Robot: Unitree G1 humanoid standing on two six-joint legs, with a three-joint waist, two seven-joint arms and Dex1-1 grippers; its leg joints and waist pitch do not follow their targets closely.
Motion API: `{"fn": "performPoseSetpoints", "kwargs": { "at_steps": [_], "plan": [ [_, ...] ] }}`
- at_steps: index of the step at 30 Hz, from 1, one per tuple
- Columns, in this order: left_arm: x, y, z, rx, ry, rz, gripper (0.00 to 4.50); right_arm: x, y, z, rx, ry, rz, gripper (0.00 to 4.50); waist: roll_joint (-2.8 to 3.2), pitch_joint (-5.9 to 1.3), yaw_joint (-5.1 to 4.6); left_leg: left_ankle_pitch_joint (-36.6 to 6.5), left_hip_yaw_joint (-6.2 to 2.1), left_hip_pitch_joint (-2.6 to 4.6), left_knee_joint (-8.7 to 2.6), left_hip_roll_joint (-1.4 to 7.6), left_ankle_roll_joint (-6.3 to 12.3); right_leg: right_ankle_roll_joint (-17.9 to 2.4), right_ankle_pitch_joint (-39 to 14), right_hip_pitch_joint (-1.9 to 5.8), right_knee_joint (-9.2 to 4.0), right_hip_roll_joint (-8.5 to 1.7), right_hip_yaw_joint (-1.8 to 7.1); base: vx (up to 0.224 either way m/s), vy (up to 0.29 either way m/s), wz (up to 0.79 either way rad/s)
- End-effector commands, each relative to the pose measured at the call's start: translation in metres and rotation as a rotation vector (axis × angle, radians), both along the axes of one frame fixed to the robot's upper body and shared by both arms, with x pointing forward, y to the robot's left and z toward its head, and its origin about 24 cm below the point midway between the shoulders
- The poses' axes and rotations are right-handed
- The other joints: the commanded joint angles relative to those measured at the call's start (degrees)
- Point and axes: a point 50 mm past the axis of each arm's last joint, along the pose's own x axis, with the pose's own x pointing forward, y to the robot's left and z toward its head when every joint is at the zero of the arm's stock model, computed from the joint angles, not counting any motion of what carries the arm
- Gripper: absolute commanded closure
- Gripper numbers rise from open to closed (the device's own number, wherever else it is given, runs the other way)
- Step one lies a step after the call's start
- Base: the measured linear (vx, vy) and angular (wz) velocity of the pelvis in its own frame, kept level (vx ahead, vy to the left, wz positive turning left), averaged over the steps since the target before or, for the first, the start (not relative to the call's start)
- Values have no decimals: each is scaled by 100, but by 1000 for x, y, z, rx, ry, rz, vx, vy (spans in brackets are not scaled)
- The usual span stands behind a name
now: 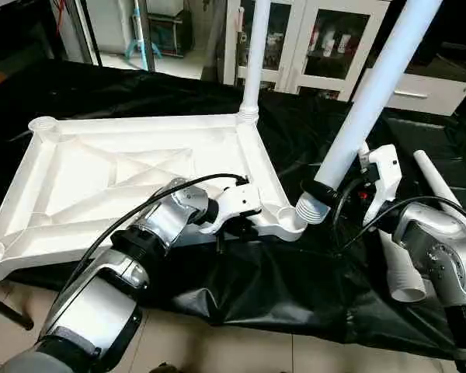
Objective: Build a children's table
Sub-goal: Insert table leg to table base
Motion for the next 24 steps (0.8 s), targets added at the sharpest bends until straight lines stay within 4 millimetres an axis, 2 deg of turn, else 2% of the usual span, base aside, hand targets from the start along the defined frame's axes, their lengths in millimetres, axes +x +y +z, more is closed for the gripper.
{"fn": "performPoseSetpoints", "kwargs": {
  "at_steps": [1, 6, 7, 9, 12, 13, 15, 16, 22, 24],
  "plan": [
    [-14, 9, -20, 62, 59, -62, 450, 0, 7, 5, 24, 11, 69, 264, 4, -372, -22, -1150, -117, 40, -422, 227, 108, -1135, -1290, 289, -525, -344, 270, 0, 0, 0],
    [-28, 15, -24, 44, 89, -127, 450, 1, 13, -4, 13, 42, 122, 264, 25, -392, -41, -1030, -117, 49, -438, 262, 112, -1286, -877, 292, -466, -345, 271, 0, 0, 0],
    [-30, 15, -24, 39, 93, -132, 450, 1, 13, -4, 16, 43, 120, 264, -26, -387, -45, -1014, -107, 44, -438, 257, 128, -1286, -891, 291, -474, -341, 270, 0, 0, 0],
    [-32, 18, -22, 46, 82, -132, 450, 0, 15, -5, 39, 57, 142, 264, 6, -385, -34, -957, -98, 56, -437, 259, 135, -1322, -880, 276, -460, -344, 276, 0, 0, 0],
    [-31, 25, -22, 59, 58, -112, 450, -5, 22, -7, 50, 86, 209, 264, 18, -373, -36, -1088, -101, 57, -448, 254, 106, -1231, -1124, 275, -490, -342, 275, 0, 0, 0],
    [-32, 26, -22, 60, 57, -110, 450, -6, 23, -8, 49, 88, 216, 264, -71, -370, -26, -1055, -109, 42, -450, 256, 125, -1175, -1249, 284, -478, -356, 272, 0, 0, 0],
    [-33, 29, -22, 63, 52, -105, 450, -7, 24, -10, 47, 97, 221, 264, -40, -364, -49, -1075, -108, 49, -460, 262, 88, -1109, -1357, 259, -504, -354, 275, 0, 0, 0],
    [-33, 30, -22, 64, 44, -101, 450, -7, 24, -12, 46, 102, 222, 264, -81, -362, -60, -1092, -106, 47, -456, 257, 81, -1078, -1426, 258, -505, -357, 275, 0, 0, 0],
    [-33, 31, -21, 67, 31, -86, 450, -8, 25, -16, 47, 118, 231, 264, -77, -366, -111, -1003, -101, 26, -449, 246, 114, -1059, -1355, 255, -502, -347, 279, 0, 0, 0],
    [-33, 30, -21, 65, 27, -83, 450, -7, 25, -18, 48, 121, 229, 264, -84, -360, -128, -1046, -102, 23, -451, 242, 116, -1037, -1474, 250, -516, -347, 276, 0, 0, 0]
  ]
}}
